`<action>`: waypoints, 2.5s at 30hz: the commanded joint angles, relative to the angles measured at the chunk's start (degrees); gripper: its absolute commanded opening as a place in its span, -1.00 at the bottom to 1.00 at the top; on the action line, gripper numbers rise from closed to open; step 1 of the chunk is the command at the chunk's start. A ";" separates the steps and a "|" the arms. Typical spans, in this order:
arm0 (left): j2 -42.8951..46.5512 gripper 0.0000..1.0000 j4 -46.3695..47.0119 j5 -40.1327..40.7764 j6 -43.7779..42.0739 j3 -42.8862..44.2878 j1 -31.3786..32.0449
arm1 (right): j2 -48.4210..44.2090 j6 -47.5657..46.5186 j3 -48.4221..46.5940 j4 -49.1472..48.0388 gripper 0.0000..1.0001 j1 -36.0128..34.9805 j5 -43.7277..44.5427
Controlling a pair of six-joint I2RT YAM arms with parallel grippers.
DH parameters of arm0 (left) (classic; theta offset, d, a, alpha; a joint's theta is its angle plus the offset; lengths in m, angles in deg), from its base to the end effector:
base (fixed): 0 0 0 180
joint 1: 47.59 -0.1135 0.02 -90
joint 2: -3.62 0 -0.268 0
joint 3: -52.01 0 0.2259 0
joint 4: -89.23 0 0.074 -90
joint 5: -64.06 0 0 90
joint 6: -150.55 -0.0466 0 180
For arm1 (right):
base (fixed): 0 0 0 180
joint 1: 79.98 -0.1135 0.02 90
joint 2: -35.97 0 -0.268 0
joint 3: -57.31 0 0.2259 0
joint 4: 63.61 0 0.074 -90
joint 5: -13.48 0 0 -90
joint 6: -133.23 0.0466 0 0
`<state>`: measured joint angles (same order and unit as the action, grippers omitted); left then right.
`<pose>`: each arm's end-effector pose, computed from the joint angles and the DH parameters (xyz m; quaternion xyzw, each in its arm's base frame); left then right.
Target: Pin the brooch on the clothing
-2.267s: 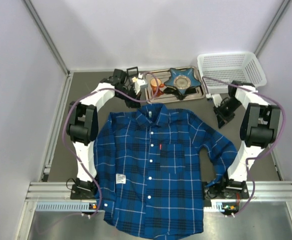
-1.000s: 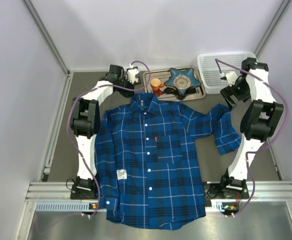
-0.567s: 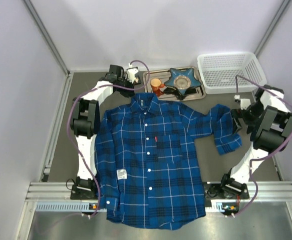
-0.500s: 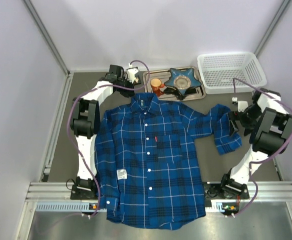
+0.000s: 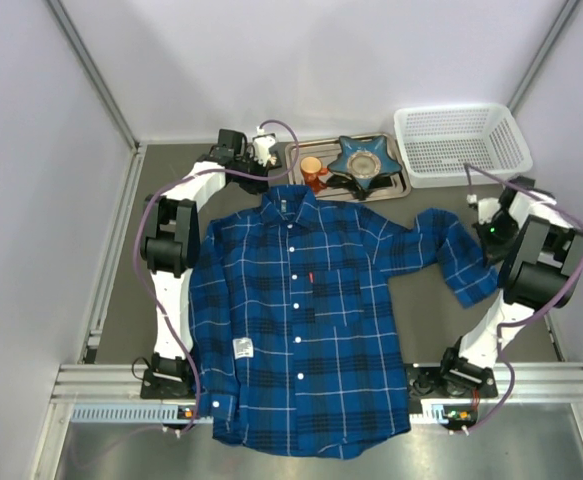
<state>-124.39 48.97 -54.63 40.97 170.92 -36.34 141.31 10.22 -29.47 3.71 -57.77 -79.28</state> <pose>0.4693 -0.1162 0.2018 0.3244 0.8530 -0.2073 0.3524 0.2913 -0.1165 0.1798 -0.0949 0.9945 0.0047 0.0430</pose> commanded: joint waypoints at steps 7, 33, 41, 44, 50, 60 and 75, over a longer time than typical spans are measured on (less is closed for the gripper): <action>5.92 -1.00 15.45 -2.68 6.91 -3.92 -0.96 | -2.86 -15.76 -18.01 -2.44 -1.00 7.31 15.77; 3.55 0.07 15.42 3.99 10.88 2.92 -0.43 | -0.39 -9.87 -16.34 -3.41 0.49 7.67 18.59; 17.51 0.80 -11.13 -13.20 -1.91 -1.63 -12.72 | -11.20 -11.54 -15.38 5.72 0.92 -2.07 5.33; 22.87 0.81 -29.06 -14.65 -16.65 -5.58 -16.25 | -13.93 -10.23 -14.85 9.15 0.96 -11.38 -1.52; 37.28 0.80 -48.95 -11.31 -39.54 -23.93 -16.96 | -12.27 -6.37 -16.08 11.97 0.97 -30.29 -13.21; 53.91 0.77 -49.85 -1.02 -48.54 -47.16 3.49 | -2.96 -2.50 -11.60 12.07 0.88 -42.60 -24.30; 54.71 -0.56 -41.58 13.20 -45.65 -53.24 8.36 | 3.82 5.06 -2.54 1.26 0.73 -45.60 -12.98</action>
<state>-70.14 5.12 -46.54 -5.41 116.32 -27.43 142.99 13.17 -33.45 9.19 -102.83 -98.25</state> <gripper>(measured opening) 0.336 0.880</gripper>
